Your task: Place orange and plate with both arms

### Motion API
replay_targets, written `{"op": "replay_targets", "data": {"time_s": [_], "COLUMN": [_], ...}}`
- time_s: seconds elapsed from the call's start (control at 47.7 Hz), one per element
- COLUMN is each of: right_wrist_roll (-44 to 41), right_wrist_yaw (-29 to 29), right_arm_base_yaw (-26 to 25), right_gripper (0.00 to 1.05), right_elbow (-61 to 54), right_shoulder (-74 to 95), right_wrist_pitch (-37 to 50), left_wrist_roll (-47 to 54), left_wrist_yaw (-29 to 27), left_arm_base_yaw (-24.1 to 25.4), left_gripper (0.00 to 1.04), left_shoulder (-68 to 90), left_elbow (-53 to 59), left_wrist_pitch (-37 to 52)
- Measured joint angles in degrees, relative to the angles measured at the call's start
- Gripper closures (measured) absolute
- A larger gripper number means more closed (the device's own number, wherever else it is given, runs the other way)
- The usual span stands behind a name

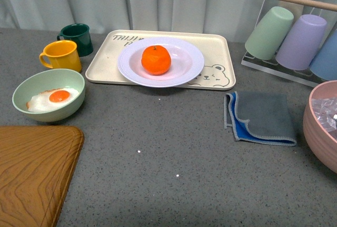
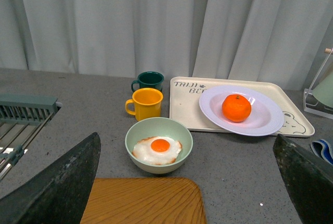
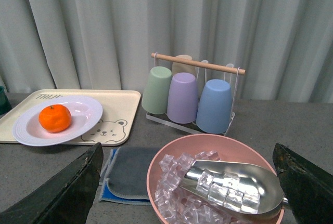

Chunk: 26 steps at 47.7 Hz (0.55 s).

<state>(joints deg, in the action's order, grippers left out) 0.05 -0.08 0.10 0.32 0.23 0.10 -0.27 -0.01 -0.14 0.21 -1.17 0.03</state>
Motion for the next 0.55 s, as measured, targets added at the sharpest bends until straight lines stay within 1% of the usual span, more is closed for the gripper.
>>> {"op": "replay_targets", "data": {"time_s": [0.545], "right_wrist_roll": [0.0], "right_wrist_yaw": [0.0], "right_arm_base_yaw": [0.0], "right_gripper": [0.09], "right_elbow": [0.0], "right_shoulder": [0.0], "right_wrist_pitch": [0.0], "left_wrist_roll": [0.0], "left_wrist_yaw": [0.0], "left_arm_base_yaw": [0.0], "left_gripper": [0.07], "left_shoulder": [0.0], "left_elbow": [0.0], "left_wrist_pitch": [0.0]}}
